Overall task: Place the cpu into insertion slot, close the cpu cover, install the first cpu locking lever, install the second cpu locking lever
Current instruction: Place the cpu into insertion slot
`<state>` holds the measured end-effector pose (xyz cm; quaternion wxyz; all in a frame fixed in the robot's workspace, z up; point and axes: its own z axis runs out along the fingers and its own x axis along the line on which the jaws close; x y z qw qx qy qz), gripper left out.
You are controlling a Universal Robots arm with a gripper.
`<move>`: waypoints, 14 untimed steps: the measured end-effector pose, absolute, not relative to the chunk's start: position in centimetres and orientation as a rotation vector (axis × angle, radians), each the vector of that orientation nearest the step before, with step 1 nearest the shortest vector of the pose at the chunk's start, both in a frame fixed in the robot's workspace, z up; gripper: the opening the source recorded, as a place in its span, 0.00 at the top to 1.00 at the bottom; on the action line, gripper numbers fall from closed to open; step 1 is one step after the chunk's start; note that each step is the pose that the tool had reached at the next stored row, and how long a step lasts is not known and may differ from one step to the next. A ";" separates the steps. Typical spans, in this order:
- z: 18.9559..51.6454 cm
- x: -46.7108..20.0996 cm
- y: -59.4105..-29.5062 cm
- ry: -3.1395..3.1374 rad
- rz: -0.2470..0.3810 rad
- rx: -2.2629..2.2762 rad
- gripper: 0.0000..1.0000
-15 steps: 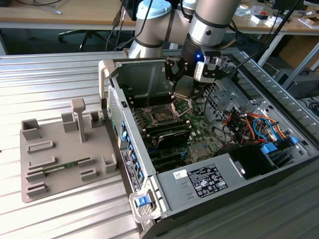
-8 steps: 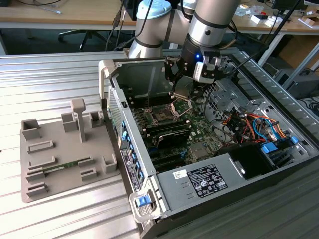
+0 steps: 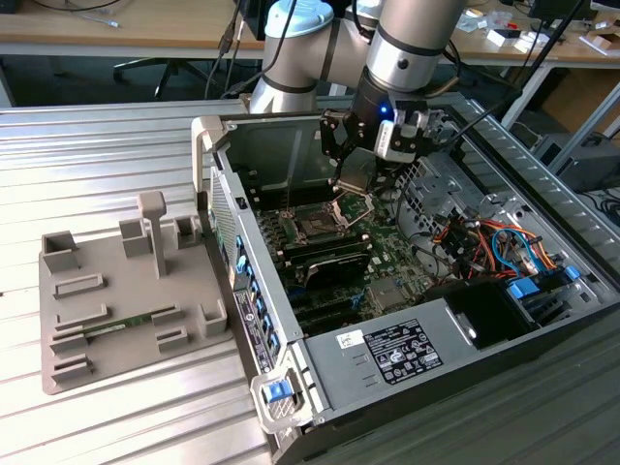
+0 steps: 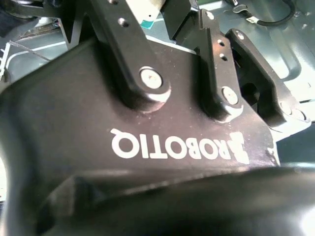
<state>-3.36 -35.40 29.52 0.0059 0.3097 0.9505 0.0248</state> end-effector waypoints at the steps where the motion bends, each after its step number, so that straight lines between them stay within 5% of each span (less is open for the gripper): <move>1: 29.5 -3.4 -35.4 2.973 0.077 0.975 0.45; 14: 29.4 -3.4 -35.4 2.957 0.077 1.019 0.45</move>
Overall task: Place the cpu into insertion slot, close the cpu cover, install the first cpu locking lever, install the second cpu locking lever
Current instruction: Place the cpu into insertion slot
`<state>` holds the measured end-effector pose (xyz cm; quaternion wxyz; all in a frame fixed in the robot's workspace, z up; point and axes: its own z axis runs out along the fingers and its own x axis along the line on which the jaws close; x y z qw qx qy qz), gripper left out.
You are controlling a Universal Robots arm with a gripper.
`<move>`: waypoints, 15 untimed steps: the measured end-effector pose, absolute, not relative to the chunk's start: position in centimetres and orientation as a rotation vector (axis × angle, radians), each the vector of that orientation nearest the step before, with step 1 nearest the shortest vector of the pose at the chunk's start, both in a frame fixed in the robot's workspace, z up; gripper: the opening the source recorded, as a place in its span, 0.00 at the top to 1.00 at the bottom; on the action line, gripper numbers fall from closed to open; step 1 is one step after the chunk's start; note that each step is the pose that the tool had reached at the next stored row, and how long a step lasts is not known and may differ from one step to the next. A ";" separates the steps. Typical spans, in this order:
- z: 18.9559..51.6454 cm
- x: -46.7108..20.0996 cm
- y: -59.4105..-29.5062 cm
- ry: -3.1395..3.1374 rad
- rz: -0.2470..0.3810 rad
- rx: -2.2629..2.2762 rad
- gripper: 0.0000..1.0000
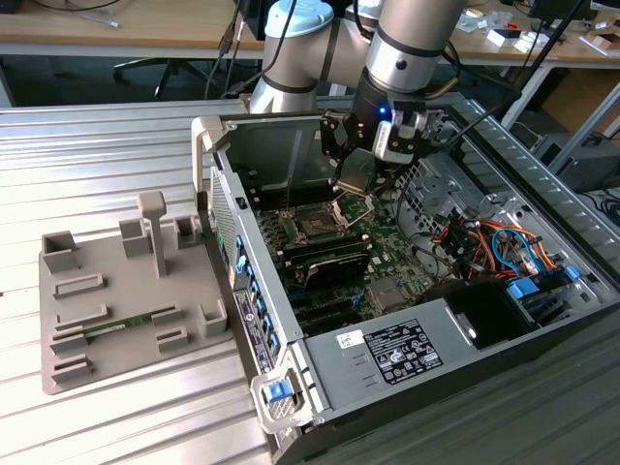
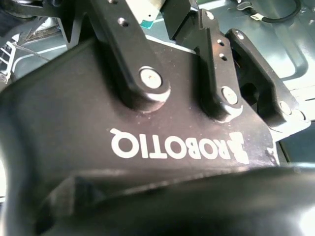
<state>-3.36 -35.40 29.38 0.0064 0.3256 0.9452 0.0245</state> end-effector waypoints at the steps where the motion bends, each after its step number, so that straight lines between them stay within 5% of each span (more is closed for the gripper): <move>1: 29.4 -3.4 -35.4 2.956 0.077 1.021 0.45; 15: 29.2 -3.4 -35.4 2.944 0.076 1.055 0.45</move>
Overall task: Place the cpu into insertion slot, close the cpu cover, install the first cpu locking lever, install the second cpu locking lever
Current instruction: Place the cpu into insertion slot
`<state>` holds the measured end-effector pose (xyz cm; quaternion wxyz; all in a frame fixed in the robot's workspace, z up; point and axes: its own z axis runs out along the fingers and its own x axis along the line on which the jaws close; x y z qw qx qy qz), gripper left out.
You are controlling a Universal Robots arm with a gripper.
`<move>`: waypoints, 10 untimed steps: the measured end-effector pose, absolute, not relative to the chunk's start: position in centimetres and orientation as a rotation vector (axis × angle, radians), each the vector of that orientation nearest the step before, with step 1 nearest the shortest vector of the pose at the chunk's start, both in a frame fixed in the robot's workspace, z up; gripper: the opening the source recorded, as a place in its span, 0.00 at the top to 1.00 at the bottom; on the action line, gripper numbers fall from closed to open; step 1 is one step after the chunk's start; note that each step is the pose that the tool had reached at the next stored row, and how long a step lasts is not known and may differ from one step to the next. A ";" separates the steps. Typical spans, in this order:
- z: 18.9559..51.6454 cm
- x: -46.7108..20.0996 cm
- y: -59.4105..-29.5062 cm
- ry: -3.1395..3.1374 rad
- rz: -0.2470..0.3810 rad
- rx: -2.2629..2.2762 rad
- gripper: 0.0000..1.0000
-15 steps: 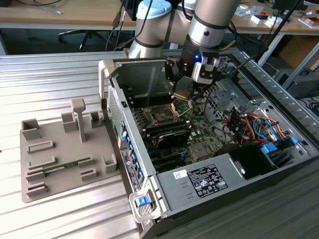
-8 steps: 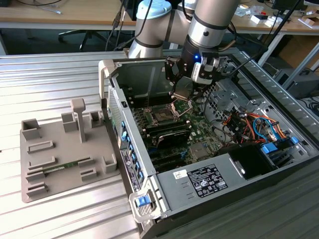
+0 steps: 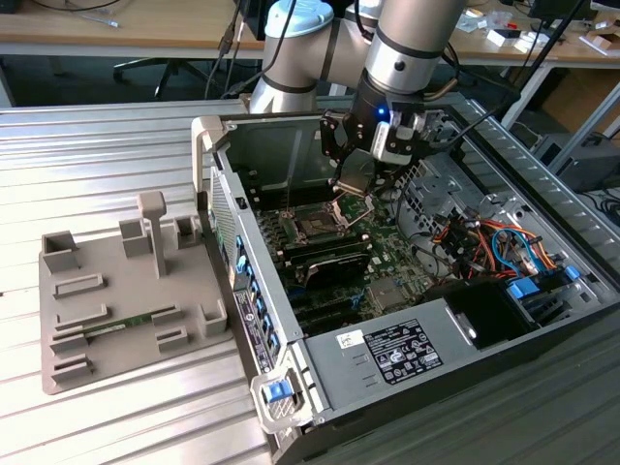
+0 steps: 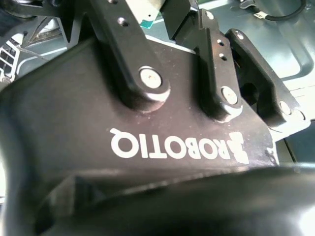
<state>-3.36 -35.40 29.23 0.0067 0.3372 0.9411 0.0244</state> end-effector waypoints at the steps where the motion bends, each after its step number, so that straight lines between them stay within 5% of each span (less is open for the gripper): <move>1: 29.2 -3.4 -35.4 2.943 0.076 1.057 0.45; 10: 29.2 -3.4 -35.4 2.938 0.076 1.069 0.45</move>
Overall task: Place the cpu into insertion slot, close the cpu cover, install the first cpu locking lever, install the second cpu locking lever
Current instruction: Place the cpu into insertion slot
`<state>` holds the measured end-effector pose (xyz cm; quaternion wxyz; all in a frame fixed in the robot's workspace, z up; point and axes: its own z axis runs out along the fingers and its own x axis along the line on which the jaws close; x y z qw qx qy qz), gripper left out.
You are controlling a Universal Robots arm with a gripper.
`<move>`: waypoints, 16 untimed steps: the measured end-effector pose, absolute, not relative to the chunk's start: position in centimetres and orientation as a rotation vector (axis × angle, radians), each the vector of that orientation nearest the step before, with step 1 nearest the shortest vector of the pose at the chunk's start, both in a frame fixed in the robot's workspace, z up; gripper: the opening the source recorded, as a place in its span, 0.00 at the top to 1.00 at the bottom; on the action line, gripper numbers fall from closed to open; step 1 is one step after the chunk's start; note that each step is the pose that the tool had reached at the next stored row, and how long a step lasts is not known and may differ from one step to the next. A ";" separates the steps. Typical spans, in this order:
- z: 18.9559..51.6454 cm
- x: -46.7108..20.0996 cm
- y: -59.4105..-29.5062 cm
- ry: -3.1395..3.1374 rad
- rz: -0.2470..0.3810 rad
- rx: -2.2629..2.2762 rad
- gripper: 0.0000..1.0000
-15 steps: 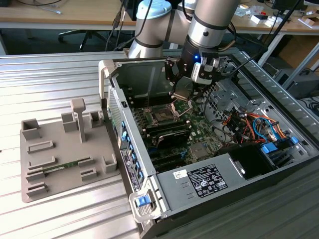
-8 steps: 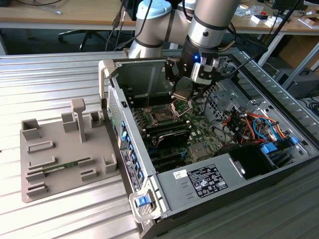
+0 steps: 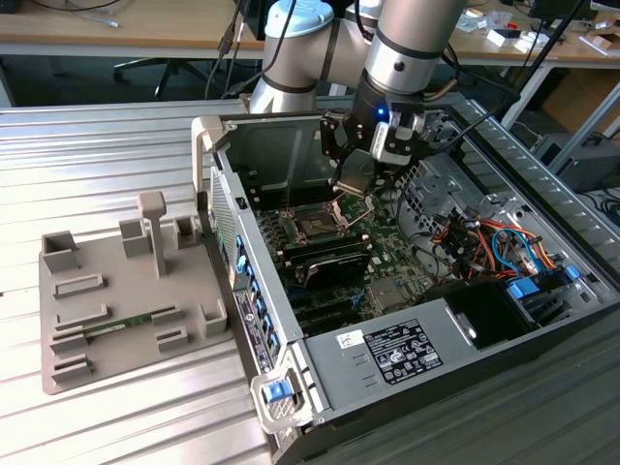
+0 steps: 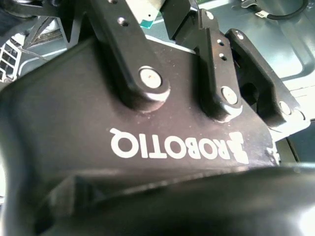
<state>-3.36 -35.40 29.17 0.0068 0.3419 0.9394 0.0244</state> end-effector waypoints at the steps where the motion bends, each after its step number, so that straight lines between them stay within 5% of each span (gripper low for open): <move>1: 29.1 -3.4 -35.4 2.937 0.076 1.072 0.45; 16: 28.9 -3.4 -35.4 2.917 0.076 1.124 0.45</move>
